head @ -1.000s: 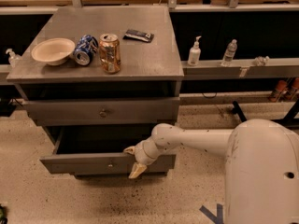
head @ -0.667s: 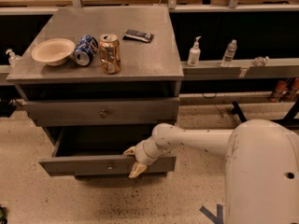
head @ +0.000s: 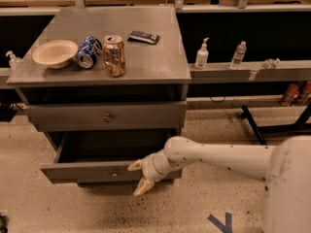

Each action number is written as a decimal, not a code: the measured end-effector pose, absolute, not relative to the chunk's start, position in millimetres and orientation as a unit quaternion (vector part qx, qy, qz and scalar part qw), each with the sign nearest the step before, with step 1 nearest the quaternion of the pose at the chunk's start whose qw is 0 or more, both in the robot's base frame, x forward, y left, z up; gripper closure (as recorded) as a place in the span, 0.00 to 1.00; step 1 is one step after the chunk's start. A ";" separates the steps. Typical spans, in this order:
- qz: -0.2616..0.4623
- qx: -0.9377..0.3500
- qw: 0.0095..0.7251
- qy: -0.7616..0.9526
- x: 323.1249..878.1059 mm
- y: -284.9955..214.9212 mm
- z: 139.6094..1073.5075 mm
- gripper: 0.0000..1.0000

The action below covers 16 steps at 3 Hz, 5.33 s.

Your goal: Open middle drawer

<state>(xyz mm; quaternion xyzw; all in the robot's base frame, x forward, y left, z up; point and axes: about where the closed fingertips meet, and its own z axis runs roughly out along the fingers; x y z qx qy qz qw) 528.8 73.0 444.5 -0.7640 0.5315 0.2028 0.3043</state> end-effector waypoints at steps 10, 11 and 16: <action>0.224 -0.762 0.289 0.535 469.9 57.6 460.6 0.28; 0.204 -0.756 0.313 0.538 506.8 55.1 463.1 0.09; 0.218 -0.745 0.283 0.564 548.4 49.7 413.6 0.46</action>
Offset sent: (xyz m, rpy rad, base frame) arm 0.0159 -0.0189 0.0596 0.1241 -0.1884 -0.1240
